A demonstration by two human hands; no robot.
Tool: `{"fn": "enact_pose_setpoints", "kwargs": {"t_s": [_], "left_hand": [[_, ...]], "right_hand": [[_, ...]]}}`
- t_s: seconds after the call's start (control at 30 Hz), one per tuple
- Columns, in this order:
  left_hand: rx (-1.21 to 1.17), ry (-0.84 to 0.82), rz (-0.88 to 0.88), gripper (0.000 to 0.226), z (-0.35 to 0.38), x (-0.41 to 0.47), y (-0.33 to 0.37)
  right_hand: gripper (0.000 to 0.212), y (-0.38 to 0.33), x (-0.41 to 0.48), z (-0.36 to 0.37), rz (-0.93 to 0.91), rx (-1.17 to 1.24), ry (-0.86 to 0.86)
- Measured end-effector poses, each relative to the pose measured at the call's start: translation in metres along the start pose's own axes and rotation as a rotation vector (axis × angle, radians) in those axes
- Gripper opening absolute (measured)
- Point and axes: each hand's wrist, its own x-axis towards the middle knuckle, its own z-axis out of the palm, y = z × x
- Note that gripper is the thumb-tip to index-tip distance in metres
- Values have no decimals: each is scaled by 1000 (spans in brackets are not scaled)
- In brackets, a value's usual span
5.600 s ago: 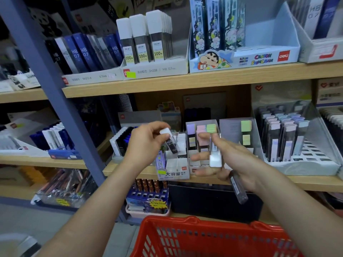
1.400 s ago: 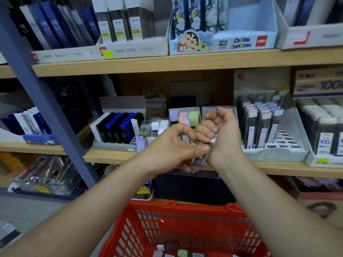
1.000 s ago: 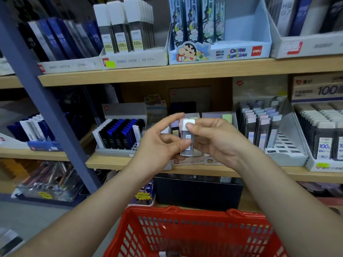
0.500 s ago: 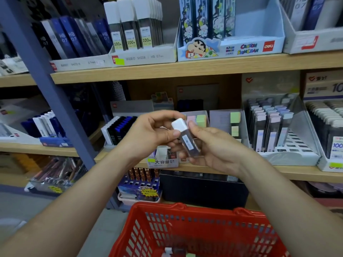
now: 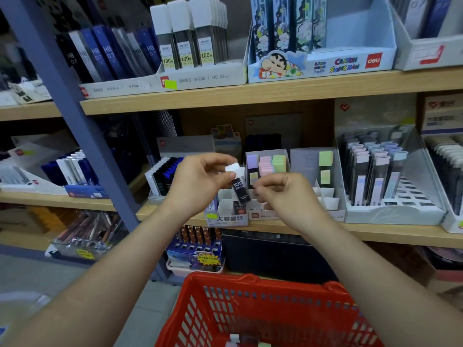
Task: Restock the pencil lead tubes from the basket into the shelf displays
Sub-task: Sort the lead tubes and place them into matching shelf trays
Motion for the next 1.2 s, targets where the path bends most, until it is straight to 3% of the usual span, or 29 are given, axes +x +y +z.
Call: {"fn": "enact_pose_setpoints", "kwargs": {"t_s": [0.13, 0.33, 0.57, 0.83, 1.2], "left_hand": [[246, -7, 65, 33, 3, 1, -13], [309, 18, 96, 28, 6, 4, -20], [423, -20, 148, 23, 15, 5, -37], [643, -62, 225, 25, 22, 5, -43], [715, -76, 252, 32, 15, 2, -37]], "right_hand": [[19, 15, 1, 5, -19, -218, -32], [32, 25, -7, 15, -113, -377, -151], [26, 27, -12, 24, -209, -502, -141], [27, 36, -11, 27, -210, -474, -107], [20, 25, -10, 10, -157, -380, -110]]}}
